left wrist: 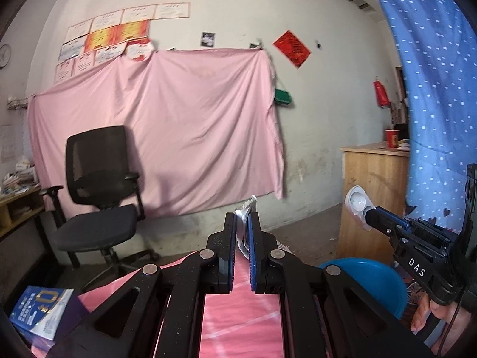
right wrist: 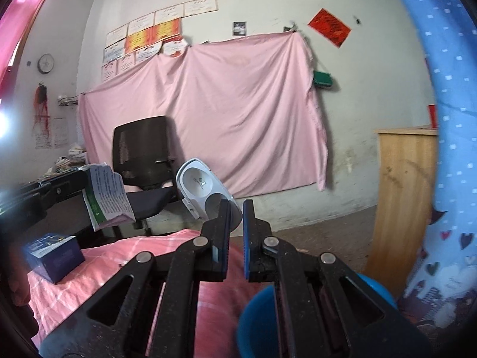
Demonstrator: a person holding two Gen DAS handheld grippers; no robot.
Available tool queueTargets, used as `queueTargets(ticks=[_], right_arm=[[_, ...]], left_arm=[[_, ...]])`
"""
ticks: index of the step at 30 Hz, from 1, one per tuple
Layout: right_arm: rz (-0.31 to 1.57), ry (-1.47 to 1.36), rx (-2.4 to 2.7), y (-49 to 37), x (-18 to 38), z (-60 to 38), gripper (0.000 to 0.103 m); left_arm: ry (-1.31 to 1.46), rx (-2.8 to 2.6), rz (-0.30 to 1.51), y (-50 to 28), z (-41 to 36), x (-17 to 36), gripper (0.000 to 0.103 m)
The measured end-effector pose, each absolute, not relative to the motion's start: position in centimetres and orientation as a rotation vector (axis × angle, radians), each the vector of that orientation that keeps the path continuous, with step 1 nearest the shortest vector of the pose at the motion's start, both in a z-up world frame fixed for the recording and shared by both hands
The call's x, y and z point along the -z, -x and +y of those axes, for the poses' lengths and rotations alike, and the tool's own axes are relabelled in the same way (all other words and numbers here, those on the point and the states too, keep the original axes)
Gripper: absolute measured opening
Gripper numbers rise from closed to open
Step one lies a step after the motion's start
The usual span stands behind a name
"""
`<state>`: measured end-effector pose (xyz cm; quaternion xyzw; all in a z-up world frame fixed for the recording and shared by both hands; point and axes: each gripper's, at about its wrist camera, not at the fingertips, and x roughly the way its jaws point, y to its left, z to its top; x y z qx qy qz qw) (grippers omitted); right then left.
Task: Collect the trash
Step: 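Carry the packet and earbud case in both grippers over the blue basin, then lower both grippers into the basin and open them to drop the items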
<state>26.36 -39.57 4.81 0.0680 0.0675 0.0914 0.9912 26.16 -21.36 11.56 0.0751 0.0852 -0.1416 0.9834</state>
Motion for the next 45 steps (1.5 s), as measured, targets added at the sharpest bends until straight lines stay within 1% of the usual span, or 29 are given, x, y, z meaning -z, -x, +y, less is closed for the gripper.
queueTargets(ticks=[8,15,28,36,45], right_arm=[[0.151,-0.168,-0.069,-24.5,-3.8,-44.8,0.021],[0.239,-0.215,0.010,-25.4,-2.4,-48.4,0.021],[0.449,-0.246,0.064,-27.9,1.4,-51.2,0.022],[0.542,-0.257,0.051,-29.7,3.1,-51.4,0.022],[0.579,-0.248,0.033,-30.5,3.6,-50.7,0.025]], left_arm=[[-0.150,0.386,0.173,-26.8,-27.4,-11.1,0.005],[-0.146,0.450,0.236,-28.3,-31.6,-8.9,0.005],[-0.081,0.510,0.403,-32.2,-33.8,-4.0,0.005],[-0.046,0.532,0.566,-34.7,-34.4,-1.2,0.007],[-0.052,0.506,0.653,-35.8,-34.0,0.1,0.008]])
